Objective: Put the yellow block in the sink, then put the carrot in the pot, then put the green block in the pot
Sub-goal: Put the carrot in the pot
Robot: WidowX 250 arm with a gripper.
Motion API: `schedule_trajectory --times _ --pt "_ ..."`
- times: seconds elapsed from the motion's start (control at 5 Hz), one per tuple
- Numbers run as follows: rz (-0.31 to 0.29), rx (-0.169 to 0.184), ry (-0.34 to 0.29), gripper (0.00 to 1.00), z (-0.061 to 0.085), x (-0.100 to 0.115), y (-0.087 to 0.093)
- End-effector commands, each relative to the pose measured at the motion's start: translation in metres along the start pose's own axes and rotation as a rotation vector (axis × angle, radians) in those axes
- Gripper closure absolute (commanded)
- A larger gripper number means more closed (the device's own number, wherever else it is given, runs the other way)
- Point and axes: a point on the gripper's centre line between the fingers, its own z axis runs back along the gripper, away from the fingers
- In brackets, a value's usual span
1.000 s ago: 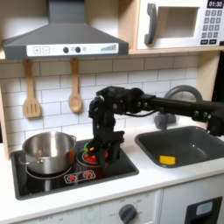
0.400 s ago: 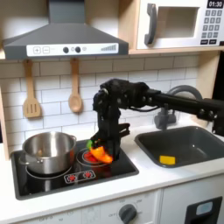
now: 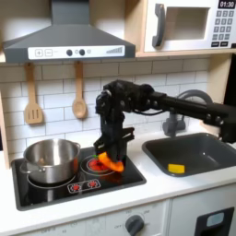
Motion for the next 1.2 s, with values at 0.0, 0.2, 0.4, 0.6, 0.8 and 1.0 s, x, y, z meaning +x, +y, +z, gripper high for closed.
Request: schedule_trajectory --times 0.0,0.2,0.4,0.6,0.8,1.0 --pt "0.012 0.036 0.0 0.0 -0.011 0.011 0.001" --pt "0.01 0.027 -0.008 0.0 -0.008 0.015 -0.002" --pt "-0.011 0.024 -0.01 0.0 -0.007 0.014 -0.006" --pt "-0.009 0.028 -0.002 0.0 -0.009 0.015 -0.007" --pt "0.009 0.041 0.002 0.0 -0.014 0.02 -0.003" --pt "0.025 0.049 0.014 0.0 -0.028 0.027 -0.004"
